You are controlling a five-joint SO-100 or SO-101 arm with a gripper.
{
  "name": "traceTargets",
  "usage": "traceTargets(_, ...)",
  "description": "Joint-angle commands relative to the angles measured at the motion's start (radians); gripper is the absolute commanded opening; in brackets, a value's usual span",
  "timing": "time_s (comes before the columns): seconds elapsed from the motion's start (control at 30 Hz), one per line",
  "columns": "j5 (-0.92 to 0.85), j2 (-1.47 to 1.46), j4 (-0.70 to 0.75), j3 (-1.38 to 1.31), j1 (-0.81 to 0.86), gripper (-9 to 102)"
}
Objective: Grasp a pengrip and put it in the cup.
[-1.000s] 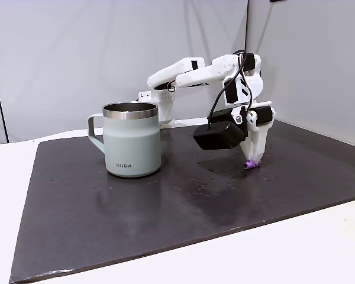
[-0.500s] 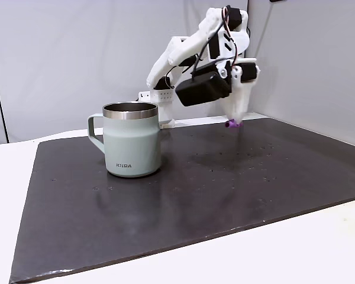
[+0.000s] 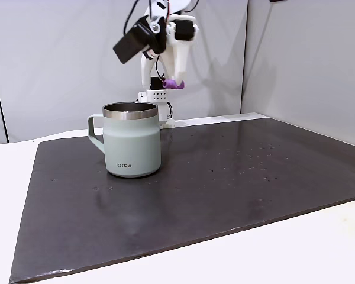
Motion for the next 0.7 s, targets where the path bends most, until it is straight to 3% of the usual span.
traceTargets(0.0,-0.086,0.127,0.017,0.015,0.089,0)
traceTargets(0.37,-0.239,-0.055,0.008,-0.288,0.313,0)
traceTargets(0.67,-0.252,-0.213,0.008,-0.477,0.301,0)
